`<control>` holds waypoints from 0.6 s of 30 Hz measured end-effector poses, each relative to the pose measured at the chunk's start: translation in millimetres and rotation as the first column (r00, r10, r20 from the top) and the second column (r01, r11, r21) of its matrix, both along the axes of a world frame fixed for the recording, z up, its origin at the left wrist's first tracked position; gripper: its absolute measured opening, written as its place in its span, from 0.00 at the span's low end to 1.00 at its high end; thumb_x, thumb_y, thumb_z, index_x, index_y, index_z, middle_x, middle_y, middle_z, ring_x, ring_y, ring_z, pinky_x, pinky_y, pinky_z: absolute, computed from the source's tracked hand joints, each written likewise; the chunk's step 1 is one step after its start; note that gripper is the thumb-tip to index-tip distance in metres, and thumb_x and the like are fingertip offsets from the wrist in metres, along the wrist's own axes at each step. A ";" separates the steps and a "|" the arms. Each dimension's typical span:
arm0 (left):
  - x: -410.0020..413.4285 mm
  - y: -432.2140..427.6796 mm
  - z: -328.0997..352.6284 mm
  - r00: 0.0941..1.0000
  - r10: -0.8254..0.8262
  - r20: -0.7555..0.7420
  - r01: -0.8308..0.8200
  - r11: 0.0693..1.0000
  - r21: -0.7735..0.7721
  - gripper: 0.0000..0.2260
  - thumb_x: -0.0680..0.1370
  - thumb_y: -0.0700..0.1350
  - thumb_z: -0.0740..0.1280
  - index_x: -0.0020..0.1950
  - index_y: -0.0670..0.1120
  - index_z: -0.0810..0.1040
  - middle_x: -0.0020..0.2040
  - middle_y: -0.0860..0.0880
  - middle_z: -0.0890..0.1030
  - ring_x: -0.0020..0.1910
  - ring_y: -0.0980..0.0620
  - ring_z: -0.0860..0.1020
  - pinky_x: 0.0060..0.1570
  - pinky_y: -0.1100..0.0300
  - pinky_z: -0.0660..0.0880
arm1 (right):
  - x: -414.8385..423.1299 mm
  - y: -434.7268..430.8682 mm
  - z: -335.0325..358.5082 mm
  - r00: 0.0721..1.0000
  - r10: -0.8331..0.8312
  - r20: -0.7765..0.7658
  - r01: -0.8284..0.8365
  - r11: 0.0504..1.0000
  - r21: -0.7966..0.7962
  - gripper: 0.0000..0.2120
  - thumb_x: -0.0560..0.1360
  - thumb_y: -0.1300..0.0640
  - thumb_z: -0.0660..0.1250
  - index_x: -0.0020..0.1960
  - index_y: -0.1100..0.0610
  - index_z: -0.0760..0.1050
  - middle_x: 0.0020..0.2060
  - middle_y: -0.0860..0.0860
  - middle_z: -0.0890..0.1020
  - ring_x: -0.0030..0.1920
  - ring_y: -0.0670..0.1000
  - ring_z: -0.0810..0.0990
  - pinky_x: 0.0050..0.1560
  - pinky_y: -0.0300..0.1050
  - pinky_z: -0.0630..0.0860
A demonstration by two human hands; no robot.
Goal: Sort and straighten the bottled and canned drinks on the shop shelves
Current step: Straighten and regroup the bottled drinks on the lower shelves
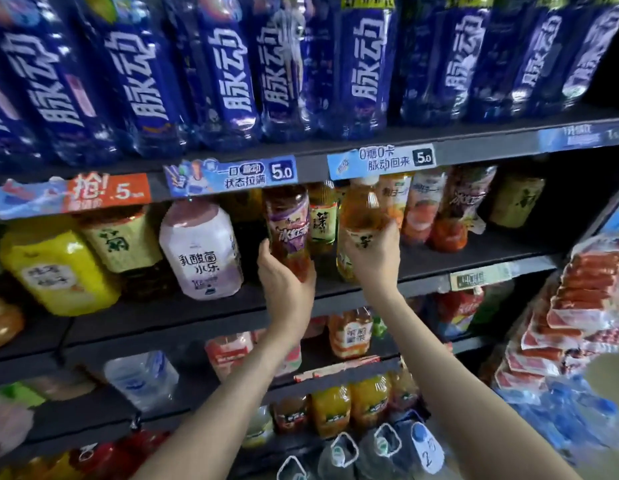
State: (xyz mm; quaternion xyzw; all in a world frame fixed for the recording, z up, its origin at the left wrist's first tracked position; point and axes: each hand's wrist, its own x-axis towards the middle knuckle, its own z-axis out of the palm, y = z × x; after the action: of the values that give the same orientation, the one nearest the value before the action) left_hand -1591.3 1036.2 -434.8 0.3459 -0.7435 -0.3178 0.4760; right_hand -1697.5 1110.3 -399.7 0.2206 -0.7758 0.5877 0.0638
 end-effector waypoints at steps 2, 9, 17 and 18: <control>-5.2 -2.1 -3.2 0.998 0.055 0.002 -0.055 0.998 -0.007 0.32 0.71 0.39 0.74 0.70 0.34 0.62 0.65 0.36 0.70 0.65 0.39 0.70 0.63 0.57 0.64 | -10.8 -12.4 -6.8 0.999 0.024 -0.037 -0.024 1.000 0.009 0.29 0.71 0.49 0.73 0.63 0.63 0.66 0.58 0.57 0.74 0.60 0.57 0.73 0.55 0.46 0.70; -10.4 3.8 9.2 0.985 0.143 0.095 -0.145 0.989 0.013 0.29 0.74 0.43 0.71 0.70 0.37 0.64 0.64 0.38 0.72 0.64 0.43 0.70 0.58 0.61 0.67 | -20.4 -14.0 -21.3 0.984 0.017 -0.176 0.003 0.994 0.112 0.39 0.71 0.55 0.73 0.72 0.67 0.57 0.65 0.63 0.68 0.66 0.62 0.66 0.61 0.51 0.71; -9.4 0.9 16.9 0.979 0.131 0.156 -0.139 0.989 0.041 0.28 0.75 0.44 0.70 0.71 0.39 0.63 0.64 0.42 0.72 0.64 0.47 0.72 0.54 0.68 0.64 | -23.8 -18.2 -25.1 0.994 0.023 -0.111 0.007 0.963 0.268 0.35 0.74 0.60 0.69 0.74 0.65 0.54 0.66 0.61 0.67 0.65 0.61 0.67 0.58 0.52 0.72; -8.5 1.3 17.0 0.979 0.113 0.170 -0.122 0.991 0.045 0.29 0.75 0.44 0.70 0.72 0.39 0.62 0.65 0.42 0.71 0.65 0.47 0.71 0.55 0.67 0.64 | -24.3 -18.3 -22.9 0.996 0.030 -0.088 -0.003 0.957 0.289 0.35 0.75 0.61 0.68 0.75 0.64 0.52 0.67 0.61 0.66 0.66 0.60 0.66 0.59 0.52 0.72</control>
State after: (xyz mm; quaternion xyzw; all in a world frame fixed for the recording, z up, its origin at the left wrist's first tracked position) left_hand -1599.8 1037.6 -417.8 0.4279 -0.7497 -0.2795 0.4203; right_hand -1721.7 1092.0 -422.6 0.2606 -0.8477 0.4580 0.0613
